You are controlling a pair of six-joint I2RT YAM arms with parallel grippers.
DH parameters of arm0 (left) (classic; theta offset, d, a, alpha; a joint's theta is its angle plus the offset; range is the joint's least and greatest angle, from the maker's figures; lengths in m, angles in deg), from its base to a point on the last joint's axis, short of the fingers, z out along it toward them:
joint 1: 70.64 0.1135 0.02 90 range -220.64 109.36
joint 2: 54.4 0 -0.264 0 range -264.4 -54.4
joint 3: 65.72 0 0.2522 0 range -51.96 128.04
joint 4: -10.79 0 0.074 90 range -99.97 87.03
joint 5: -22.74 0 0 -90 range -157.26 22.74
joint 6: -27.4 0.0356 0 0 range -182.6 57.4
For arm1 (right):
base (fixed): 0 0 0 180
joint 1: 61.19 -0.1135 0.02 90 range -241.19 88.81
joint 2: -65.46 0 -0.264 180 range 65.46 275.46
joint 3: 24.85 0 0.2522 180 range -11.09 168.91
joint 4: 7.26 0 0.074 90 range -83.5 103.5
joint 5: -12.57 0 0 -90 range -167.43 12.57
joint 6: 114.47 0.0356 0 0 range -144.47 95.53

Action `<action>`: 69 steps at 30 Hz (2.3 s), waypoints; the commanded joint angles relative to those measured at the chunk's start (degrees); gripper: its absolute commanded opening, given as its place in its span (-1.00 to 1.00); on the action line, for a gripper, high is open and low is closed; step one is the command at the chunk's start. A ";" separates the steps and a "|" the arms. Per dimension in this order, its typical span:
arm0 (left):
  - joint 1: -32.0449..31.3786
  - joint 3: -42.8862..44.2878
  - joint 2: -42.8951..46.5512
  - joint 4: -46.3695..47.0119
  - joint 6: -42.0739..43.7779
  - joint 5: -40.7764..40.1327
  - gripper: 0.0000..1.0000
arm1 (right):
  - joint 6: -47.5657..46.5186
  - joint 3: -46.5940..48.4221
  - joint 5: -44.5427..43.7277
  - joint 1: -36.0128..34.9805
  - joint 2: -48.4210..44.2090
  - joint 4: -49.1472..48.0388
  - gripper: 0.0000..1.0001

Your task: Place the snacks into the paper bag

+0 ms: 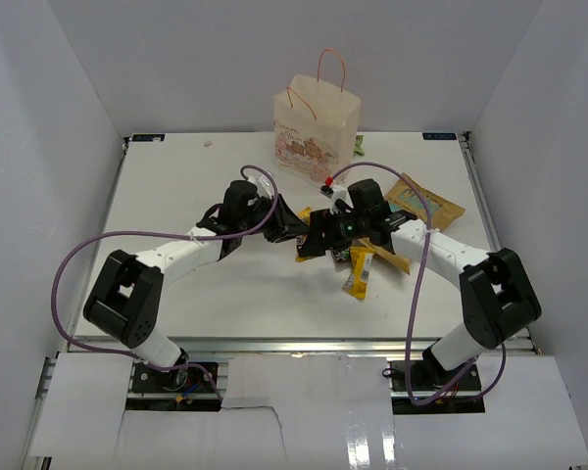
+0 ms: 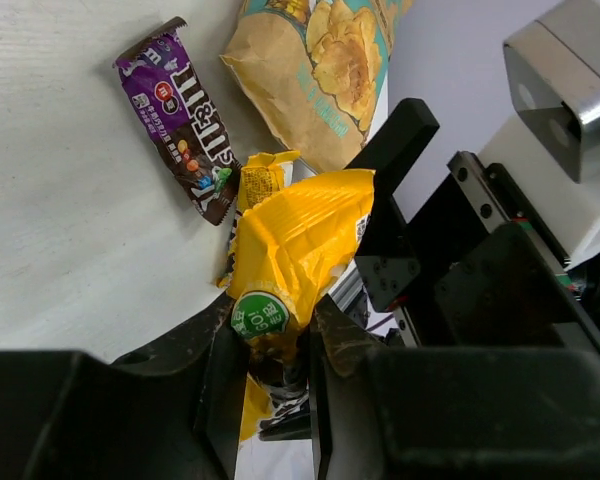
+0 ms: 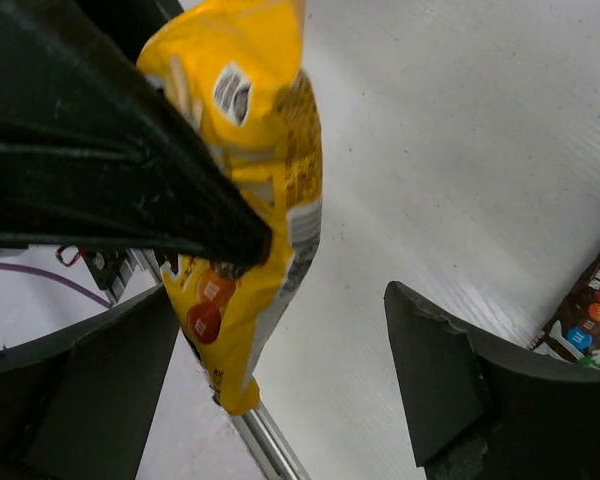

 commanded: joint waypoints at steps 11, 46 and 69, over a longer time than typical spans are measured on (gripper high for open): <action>-0.48 4.14 0.79 3.20 0.71 3.15 0.35 | 2.50 4.14 4.26 -0.42 1.62 -6.87 -0.40; 11.74 -11.68 28.12 -7.52 12.05 -2.74 0.96 | -39.69 63.90 -28.43 9.16 28.86 -6.60 -0.80; 11.65 -10.10 10.46 2.50 7.48 7.99 0.96 | -51.62 41.34 14.79 18.12 6.02 30.14 0.79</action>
